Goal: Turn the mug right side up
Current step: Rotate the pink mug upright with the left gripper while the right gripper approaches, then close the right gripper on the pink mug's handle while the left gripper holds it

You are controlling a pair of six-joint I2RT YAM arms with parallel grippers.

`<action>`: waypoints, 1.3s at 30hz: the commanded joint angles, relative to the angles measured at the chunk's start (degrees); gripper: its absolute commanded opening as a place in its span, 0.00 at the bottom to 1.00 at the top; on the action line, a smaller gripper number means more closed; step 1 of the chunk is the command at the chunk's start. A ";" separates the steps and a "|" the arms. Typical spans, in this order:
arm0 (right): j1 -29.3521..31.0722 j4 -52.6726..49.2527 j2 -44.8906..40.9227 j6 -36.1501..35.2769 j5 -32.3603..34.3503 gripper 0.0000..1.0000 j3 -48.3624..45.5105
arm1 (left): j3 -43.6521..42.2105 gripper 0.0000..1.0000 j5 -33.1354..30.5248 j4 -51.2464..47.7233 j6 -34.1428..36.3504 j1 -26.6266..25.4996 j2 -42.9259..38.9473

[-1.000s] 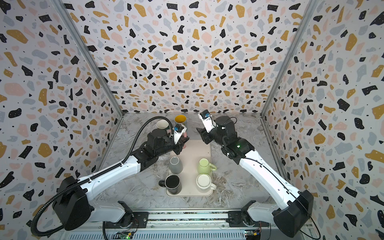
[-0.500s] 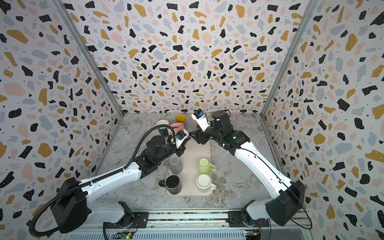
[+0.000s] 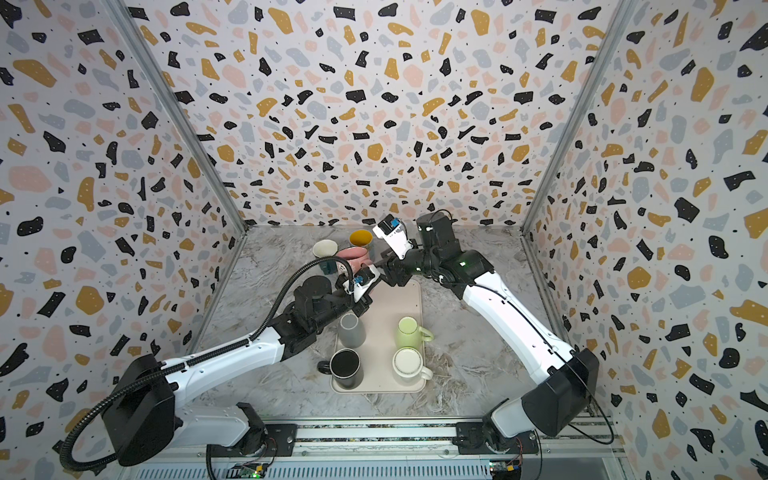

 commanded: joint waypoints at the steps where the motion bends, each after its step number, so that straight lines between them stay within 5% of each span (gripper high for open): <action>1: -0.11 -2.65 0.51 -0.09 -1.93 0.61 2.56 | 0.70 0.00 -0.92 11.00 2.60 -0.78 -2.35; 39: 1.12 -15.65 14.47 2.39 -0.61 0.37 13.12 | -1.85 0.00 -7.53 15.99 8.24 -2.82 -3.15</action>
